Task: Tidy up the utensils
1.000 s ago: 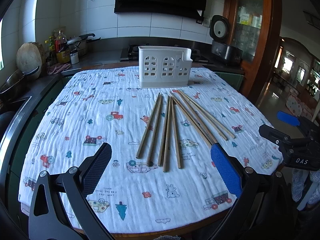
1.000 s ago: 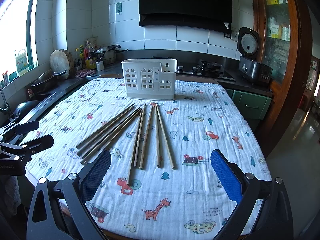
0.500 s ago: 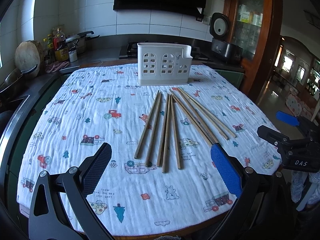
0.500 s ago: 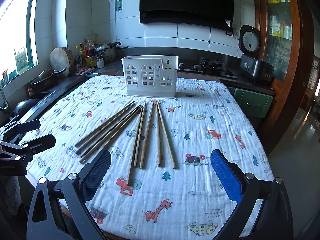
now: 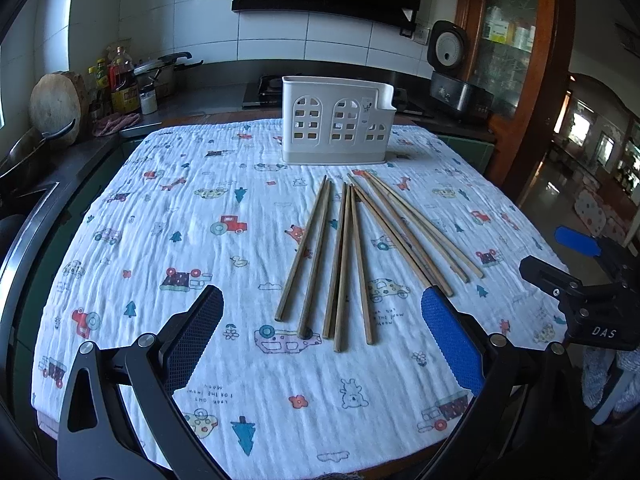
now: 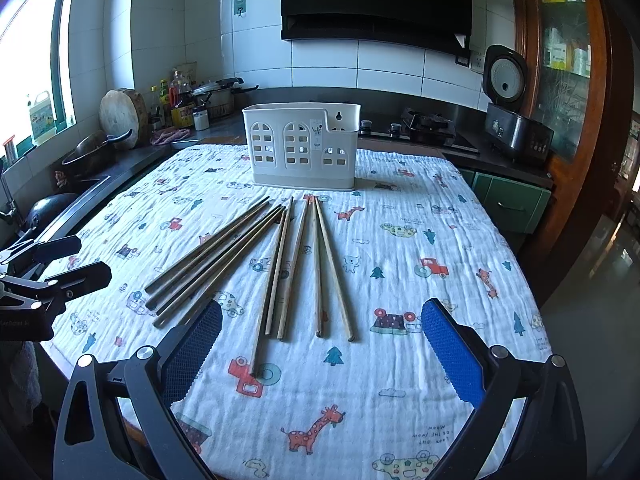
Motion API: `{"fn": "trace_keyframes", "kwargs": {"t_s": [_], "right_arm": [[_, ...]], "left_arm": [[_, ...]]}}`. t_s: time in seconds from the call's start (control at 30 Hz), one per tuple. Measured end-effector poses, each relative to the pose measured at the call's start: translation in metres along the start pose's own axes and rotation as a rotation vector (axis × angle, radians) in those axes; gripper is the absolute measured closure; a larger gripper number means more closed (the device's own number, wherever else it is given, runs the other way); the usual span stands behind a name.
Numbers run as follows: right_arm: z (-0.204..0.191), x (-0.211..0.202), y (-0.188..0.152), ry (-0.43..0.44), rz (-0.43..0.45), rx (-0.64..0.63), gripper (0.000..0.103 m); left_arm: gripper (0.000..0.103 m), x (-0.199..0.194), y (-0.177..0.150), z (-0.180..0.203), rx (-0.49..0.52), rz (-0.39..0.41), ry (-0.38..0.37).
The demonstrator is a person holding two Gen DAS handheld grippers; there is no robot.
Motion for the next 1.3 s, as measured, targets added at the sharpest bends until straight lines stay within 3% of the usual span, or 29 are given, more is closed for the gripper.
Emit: {"fn": "trace_keyframes", "kwargs": {"t_s": [0.6,0.73,1.1,1.3], "right_arm": [[0.019,0.036,0.0,0.036,-0.07,0.004,0.009],[0.029,0.048,-0.001,0.038,-0.101,0.018,0.02],[0.039,0.079,0.0,0.075,-0.167,0.038,0.044],[0.038,0.096,0.001,0.088,-0.202,0.028,0.05]], "left_arm": [[0.006,0.028,0.009,-0.017,-0.028,-0.051,0.007],[0.006,0.035,0.01,-0.02,-0.024,-0.059,0.008],[0.037,0.065,0.009,-0.036,-0.043,-0.129,-0.015],[0.046,0.078,0.009,-0.04,-0.026,-0.162,-0.016]]}}
Point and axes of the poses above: each gripper's, at about its wrist camera, not at the fingertips, and x roughly the way its jaws point, z to its right, y to its top, the point moved 3 cm from there along x, roughly the way its jaws point, and after that the axes turned 3 degrees about y, right-handed, at the moved point
